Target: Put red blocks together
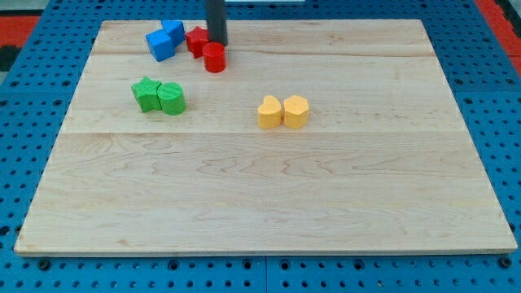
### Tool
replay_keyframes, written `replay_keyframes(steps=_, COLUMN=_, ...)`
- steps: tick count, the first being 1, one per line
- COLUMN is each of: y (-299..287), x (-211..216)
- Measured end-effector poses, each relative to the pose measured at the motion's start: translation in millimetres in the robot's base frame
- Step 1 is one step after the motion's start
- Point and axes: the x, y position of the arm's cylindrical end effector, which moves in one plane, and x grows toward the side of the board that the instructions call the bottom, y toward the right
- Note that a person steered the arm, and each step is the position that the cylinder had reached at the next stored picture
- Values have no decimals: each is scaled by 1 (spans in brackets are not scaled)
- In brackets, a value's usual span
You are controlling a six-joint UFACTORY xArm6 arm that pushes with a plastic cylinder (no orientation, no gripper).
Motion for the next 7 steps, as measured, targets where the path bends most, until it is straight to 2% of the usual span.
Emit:
replay_keyframes(steps=2, y=17, x=-17)
replay_keyframes(steps=3, y=129, x=12)
replay_keyframes(steps=4, y=119, x=81)
replay_keyframes(steps=5, y=40, x=85)
replay_keyframes(steps=7, y=27, x=33)
